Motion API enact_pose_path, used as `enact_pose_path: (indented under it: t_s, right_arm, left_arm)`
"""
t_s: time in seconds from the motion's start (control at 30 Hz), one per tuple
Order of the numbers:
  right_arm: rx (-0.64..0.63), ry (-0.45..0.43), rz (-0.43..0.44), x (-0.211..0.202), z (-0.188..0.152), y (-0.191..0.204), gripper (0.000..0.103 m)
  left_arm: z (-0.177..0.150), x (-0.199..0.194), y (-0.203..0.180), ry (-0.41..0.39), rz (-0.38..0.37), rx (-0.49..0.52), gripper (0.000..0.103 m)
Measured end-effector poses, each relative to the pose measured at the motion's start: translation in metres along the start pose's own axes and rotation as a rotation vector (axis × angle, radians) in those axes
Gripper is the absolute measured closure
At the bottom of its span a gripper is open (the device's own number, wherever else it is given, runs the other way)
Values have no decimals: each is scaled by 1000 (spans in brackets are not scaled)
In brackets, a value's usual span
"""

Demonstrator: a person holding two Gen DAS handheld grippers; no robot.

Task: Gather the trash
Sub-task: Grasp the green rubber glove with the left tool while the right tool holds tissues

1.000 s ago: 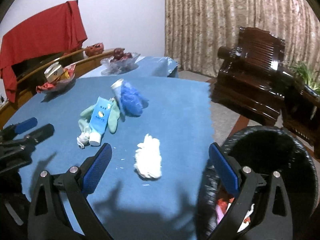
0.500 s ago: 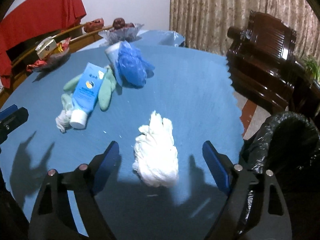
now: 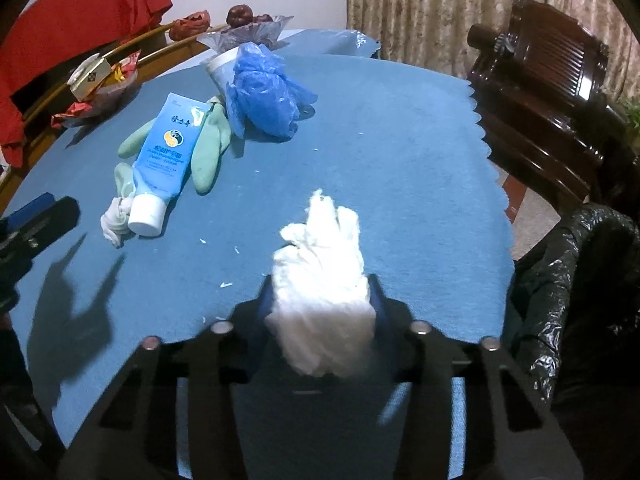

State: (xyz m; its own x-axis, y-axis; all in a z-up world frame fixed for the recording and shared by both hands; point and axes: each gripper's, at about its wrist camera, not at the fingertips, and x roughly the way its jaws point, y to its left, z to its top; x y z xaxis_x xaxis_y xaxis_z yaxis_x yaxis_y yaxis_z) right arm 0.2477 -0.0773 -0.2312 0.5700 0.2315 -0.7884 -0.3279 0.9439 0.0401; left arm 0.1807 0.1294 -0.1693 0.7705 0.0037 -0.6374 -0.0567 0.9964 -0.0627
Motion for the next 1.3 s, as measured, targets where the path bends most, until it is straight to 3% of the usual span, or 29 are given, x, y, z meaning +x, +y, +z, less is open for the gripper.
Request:
enact_pose_path:
  t_s: [0.07,0.2,0.27,0.33,0.53,0.77,0.93,1.07,1.17,1.3]
  right_arm:
    - [6,-2,6,0,1,-1,73]
    - [9,-4,11,0,2,-2,74]
    - [9,-4,12,0,2,-3,74]
    - [9,-4,12,0,1,-3,74]
    - [6,-5,9,-1,2,-4,74]
    - [15,-35,23,-12,4,-2,74]
    - [9,-50,33,-21,4,5,74]
    - [4,-48,35,-25,1,8,74]
    - [3,-46,32,-27,-2,9,74]
    - [7,-45,25,-31,-4,8,74]
  left_arm:
    - [-1,8,0,16,-8,-2,30]
    - [-2,24,4,52,-32,-17,41]
    - [-1,33,7,76,-56,-34,50]
    - [0,39,9,97,-82,-55,66]
    - [0,37,9,90,-114,-65,72]
    - [0,4,8,51,-97,-51,73]
    - [-13,-12,10,80,-93,-43,73]
    - [-21,-10,9,109,-79,-44,62]
    - [-21,-11,10,93,-61,-57,48]
    - [-17,3,11,113,-49,-71,41]
